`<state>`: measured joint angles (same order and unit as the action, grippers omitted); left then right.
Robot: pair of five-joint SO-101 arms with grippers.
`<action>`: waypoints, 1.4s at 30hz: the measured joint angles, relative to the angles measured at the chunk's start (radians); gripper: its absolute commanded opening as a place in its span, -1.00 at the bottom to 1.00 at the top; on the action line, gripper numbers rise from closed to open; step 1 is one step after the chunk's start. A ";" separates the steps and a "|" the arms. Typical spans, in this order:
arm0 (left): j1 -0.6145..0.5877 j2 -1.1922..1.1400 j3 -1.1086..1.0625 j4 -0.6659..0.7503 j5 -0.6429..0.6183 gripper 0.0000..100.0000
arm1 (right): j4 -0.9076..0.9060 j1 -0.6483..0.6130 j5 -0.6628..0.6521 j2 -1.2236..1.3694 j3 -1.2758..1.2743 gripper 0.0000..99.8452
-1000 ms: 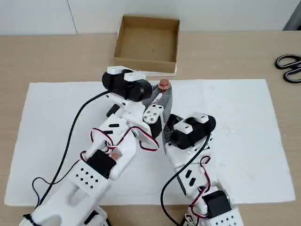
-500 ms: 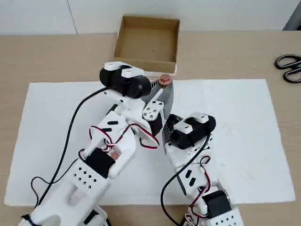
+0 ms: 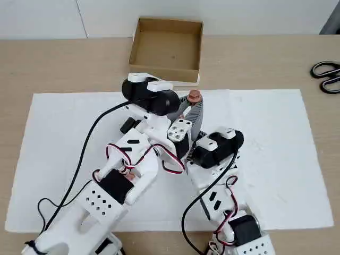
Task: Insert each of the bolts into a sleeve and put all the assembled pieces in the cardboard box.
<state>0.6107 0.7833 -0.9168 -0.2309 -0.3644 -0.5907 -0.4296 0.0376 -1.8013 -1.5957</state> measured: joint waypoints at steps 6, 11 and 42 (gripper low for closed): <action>0.000 0.000 0.000 -0.023 0.000 -0.99 | 0.000 0.012 0.000 0.000 0.000 -0.99; 0.000 0.000 0.000 -0.037 0.000 -0.99 | 0.000 0.014 0.000 0.000 0.000 -0.99; 0.000 0.002 -0.015 -0.035 -0.003 -0.99 | 0.000 0.012 0.000 0.002 -0.002 -0.99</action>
<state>0.6107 0.7848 -0.9321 -0.2662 -0.3675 -0.5907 -0.4173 0.0376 -1.7998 -1.5973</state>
